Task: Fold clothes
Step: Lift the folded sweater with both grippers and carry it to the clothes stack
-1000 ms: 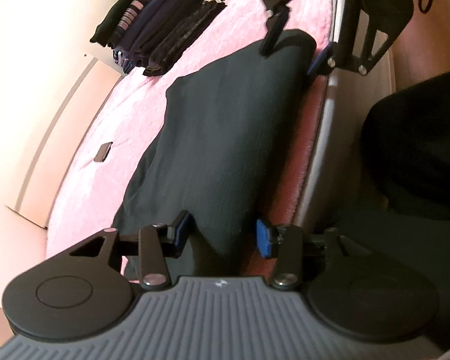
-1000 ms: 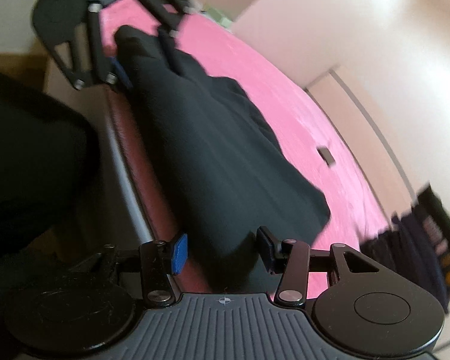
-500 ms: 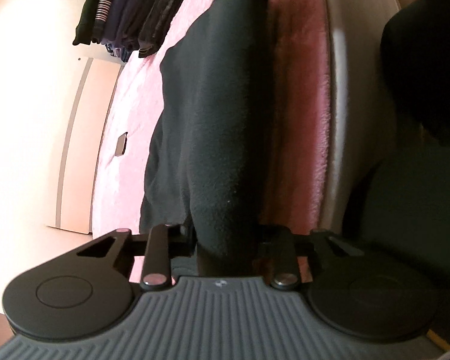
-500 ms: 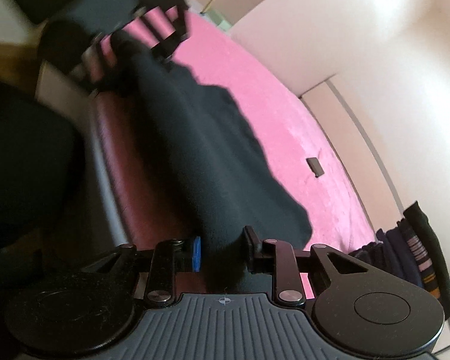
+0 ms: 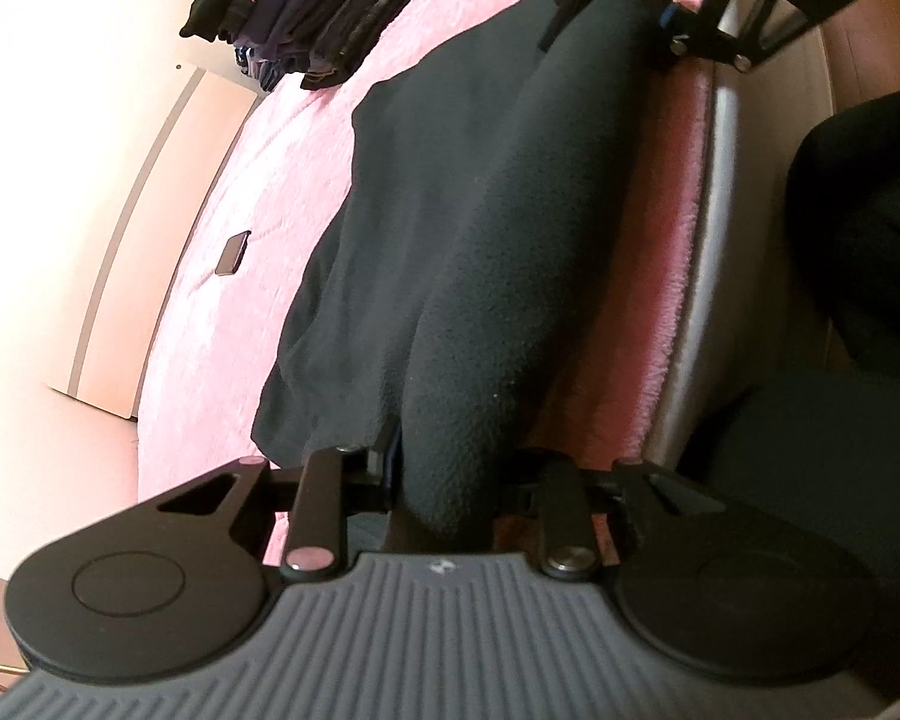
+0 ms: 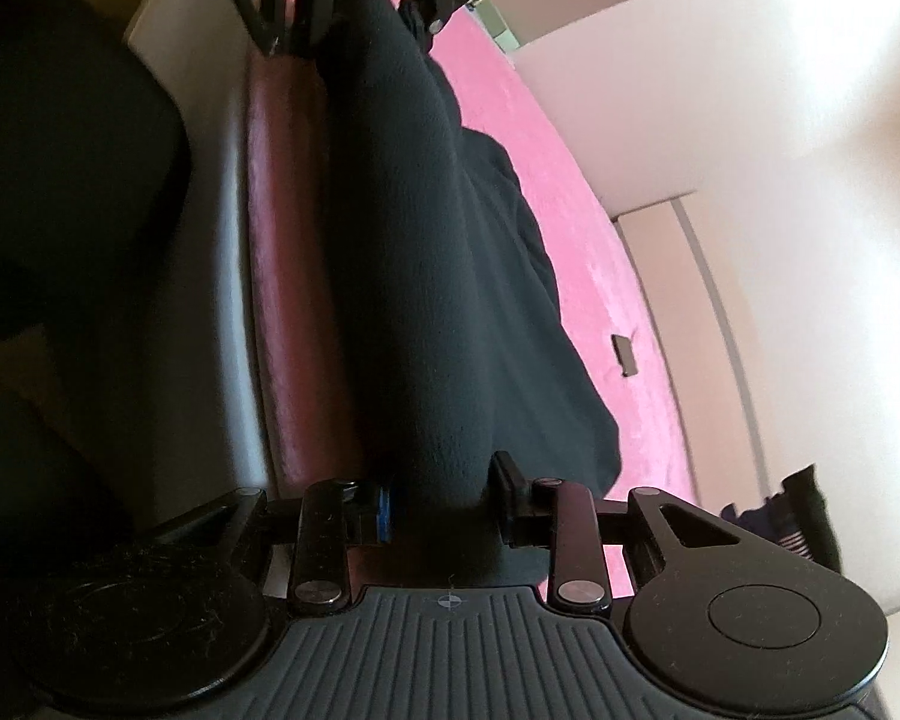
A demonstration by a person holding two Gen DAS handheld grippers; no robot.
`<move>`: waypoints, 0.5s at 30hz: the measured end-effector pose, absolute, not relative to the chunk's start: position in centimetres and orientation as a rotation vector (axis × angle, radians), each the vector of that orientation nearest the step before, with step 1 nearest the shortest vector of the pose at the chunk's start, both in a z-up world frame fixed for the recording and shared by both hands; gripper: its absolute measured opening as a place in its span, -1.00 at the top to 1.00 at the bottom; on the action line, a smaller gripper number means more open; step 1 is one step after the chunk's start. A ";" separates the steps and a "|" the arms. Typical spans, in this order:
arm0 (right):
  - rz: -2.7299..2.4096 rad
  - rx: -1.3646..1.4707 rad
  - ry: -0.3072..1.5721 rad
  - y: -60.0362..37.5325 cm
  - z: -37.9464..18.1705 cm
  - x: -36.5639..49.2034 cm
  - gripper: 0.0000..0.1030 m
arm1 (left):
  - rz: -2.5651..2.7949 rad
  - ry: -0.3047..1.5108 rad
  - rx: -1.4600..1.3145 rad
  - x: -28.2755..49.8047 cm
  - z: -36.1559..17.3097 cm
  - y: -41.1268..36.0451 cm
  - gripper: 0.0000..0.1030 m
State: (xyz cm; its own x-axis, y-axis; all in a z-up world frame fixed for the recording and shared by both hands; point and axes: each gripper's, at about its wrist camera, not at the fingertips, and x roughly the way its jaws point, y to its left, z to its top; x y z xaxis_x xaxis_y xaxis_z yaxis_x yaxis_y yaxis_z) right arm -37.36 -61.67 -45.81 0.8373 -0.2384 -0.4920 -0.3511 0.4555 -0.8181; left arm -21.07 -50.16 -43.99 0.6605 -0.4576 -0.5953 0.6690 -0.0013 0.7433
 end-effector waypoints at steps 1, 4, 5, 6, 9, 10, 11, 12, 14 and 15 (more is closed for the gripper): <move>0.076 -1.130 0.602 -61.7 -46.0 -37.3 0.43 | -0.893 0.202 1.300 -21.1 -44.0 -50.2 0.57; 0.091 -1.121 0.593 -62.2 -46.1 -37.2 0.43 | -0.897 0.214 1.289 -21.0 -44.0 -50.4 0.57; 0.101 -1.101 0.593 -62.4 -45.9 -37.0 0.43 | -0.903 0.220 1.285 -20.9 -43.9 -50.4 0.56; 0.111 -1.081 0.594 -62.7 -45.6 -36.9 0.43 | -0.912 0.226 1.283 -20.8 -43.8 -50.3 0.56; 0.145 -0.986 0.631 -63.5 -44.3 -36.0 0.44 | -0.947 0.264 1.293 -20.4 -43.1 -50.3 0.57; 0.158 -0.942 0.654 -63.7 -43.6 -35.6 0.48 | -0.962 0.285 1.299 -20.2 -42.7 -50.4 0.57; 0.175 -0.909 0.680 -63.9 -43.0 -35.1 0.53 | -0.981 0.313 1.303 -19.7 -42.1 -50.6 0.58; 0.197 -0.891 0.713 -64.1 -42.2 -34.6 0.54 | -1.000 0.341 1.307 -19.3 -41.6 -50.8 0.59; 0.239 -0.868 0.778 -64.3 -40.3 -33.4 0.61 | -1.035 0.397 1.313 -18.4 -40.0 -51.3 0.60; 0.252 -0.861 0.800 -64.4 -39.0 -32.8 0.61 | -1.048 0.414 1.325 -18.0 -38.9 -51.5 0.60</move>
